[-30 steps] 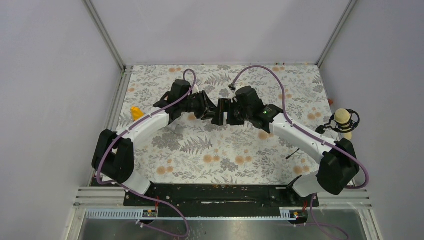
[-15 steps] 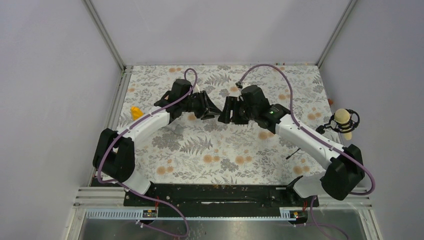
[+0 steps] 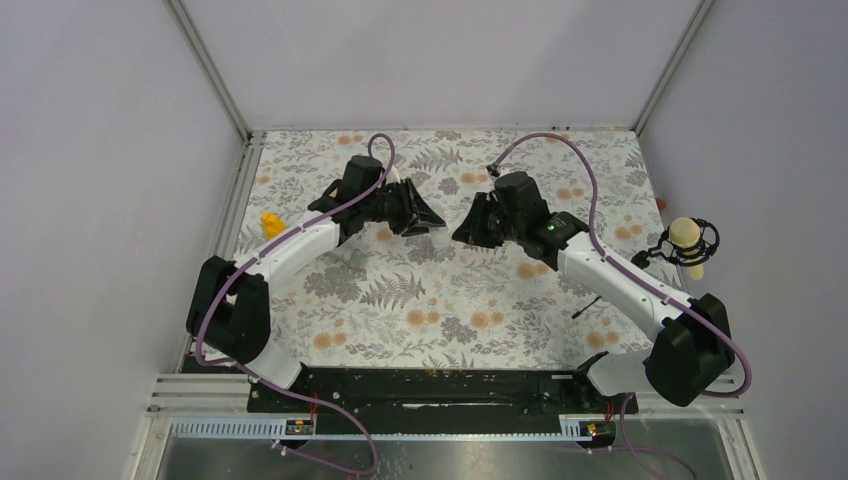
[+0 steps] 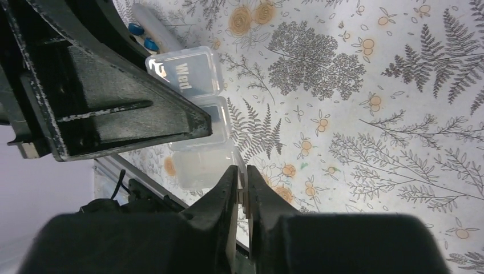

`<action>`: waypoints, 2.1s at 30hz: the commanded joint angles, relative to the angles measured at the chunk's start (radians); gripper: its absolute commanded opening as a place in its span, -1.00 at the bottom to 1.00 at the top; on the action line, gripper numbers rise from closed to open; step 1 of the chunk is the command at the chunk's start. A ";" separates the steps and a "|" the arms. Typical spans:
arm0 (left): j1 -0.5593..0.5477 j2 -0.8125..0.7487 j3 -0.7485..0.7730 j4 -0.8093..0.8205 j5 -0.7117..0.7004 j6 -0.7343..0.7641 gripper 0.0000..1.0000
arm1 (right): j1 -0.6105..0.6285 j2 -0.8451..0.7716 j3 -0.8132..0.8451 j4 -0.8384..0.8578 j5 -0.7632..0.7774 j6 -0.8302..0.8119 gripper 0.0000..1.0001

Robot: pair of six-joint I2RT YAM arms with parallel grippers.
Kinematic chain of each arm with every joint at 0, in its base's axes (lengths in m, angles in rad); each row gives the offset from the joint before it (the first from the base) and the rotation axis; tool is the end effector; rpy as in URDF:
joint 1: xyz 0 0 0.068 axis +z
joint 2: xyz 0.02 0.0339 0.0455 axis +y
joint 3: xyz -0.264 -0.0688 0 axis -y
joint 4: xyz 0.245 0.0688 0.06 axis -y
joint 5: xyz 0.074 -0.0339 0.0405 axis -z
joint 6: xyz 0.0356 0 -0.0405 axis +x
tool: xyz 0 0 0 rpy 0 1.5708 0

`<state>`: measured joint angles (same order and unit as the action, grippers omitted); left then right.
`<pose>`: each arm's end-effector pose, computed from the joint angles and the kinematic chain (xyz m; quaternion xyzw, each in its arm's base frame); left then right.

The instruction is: Sort the pills into containers

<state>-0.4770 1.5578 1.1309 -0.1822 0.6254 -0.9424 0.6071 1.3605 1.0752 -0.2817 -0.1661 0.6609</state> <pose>0.3003 -0.1786 0.2718 -0.0561 0.8537 -0.4937 0.1561 0.2504 0.1811 0.3017 -0.0164 0.8744 0.3426 0.3432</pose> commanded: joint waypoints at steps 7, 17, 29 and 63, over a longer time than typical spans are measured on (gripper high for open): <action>0.005 -0.006 0.039 0.109 0.057 -0.002 -1.00 | -0.070 -0.023 -0.064 0.134 -0.133 0.040 -0.14; 0.017 0.000 0.036 0.129 0.061 -0.006 -1.00 | -0.120 -0.044 -0.103 0.252 -0.252 0.045 -0.67; 0.063 -0.023 0.046 0.053 -0.057 0.060 0.97 | -0.153 -0.037 -0.110 0.163 -0.170 -0.004 -1.00; 0.251 -0.156 0.217 -0.336 -0.480 0.381 0.97 | -0.087 0.441 0.554 -0.255 0.113 -0.358 0.77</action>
<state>-0.2371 1.4670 1.2865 -0.5159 0.2352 -0.5980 0.4259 1.7401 1.4303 -0.3874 -0.1875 0.3367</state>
